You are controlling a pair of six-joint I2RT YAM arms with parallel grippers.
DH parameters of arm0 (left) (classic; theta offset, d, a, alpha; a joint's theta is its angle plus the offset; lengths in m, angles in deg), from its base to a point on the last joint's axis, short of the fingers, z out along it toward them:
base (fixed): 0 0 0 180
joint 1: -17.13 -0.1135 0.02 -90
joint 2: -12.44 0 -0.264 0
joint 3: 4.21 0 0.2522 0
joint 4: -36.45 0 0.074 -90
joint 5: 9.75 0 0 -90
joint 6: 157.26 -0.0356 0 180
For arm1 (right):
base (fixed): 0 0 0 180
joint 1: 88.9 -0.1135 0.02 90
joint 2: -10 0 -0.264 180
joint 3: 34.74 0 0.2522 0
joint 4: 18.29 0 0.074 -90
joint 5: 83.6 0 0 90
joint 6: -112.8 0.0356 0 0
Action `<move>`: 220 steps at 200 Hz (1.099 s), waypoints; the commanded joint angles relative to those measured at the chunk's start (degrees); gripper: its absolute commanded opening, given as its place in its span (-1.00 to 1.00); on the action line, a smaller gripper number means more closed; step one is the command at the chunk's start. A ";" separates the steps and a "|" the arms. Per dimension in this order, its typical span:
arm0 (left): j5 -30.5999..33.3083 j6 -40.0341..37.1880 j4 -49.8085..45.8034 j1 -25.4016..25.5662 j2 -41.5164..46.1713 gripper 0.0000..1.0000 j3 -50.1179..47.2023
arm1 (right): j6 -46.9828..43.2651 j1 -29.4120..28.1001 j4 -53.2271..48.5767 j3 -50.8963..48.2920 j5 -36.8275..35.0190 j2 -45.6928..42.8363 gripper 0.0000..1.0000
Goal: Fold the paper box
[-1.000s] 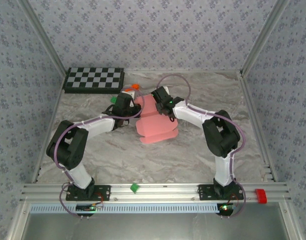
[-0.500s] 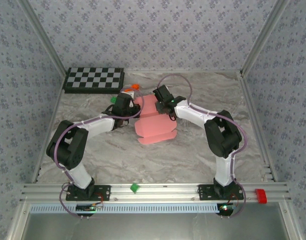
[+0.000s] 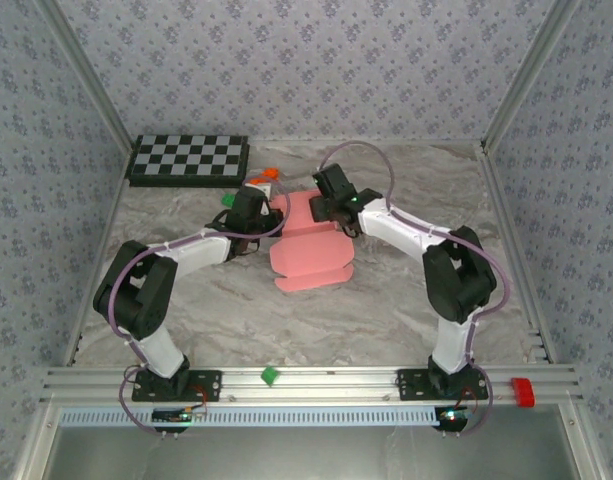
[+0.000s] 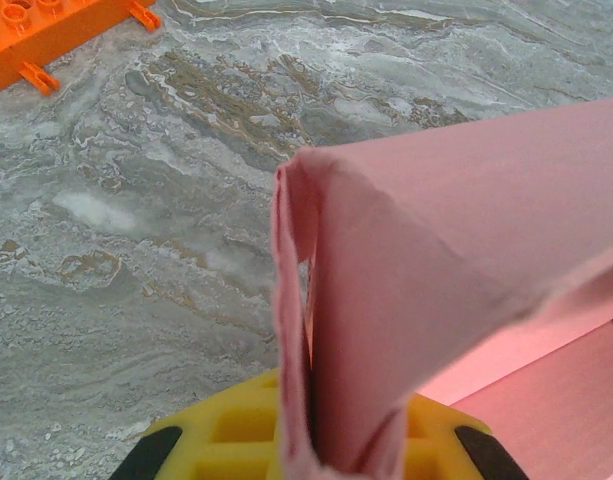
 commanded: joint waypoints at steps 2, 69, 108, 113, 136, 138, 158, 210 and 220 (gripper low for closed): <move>-0.39 0.74 0.08 0.58 -0.28 -0.94 1.95 | 0.51 0.91 -1.51 -0.88 -1.23 -4.37 0.29; 4.86 12.33 -5.78 0.70 1.07 -1.00 3.60 | 2.82 2.93 -2.93 -6.55 6.35 -17.69 0.34; 8.34 23.92 -8.49 0.74 3.20 -1.00 4.40 | 6.80 7.00 0.17 -16.81 13.77 -28.26 0.35; 8.99 25.54 -9.39 0.85 3.43 -1.00 4.77 | 6.96 7.81 1.18 -18.43 15.13 -29.74 0.35; 15.71 35.71 -12.19 1.61 5.27 -1.00 4.86 | 9.40 11.07 4.37 -24.16 19.34 -35.51 0.35; 16.02 36.41 -12.42 1.68 5.47 -1.00 4.78 | 9.61 11.31 4.58 -24.54 19.67 -35.93 0.35; 17.81 44.90 -13.13 1.78 6.90 -1.00 3.97 | 10.57 11.95 5.47 -26.90 23.63 -38.66 0.35; 21.28 61.72 -24.27 4.31 8.77 -1.00 5.63 | 22.99 11.21 13.66 -32.85 35.00 -39.25 0.28; 21.42 64.37 -25.99 4.84 9.22 -1.00 5.47 | 25.18 10.46 16.96 -34.24 35.67 -38.99 0.28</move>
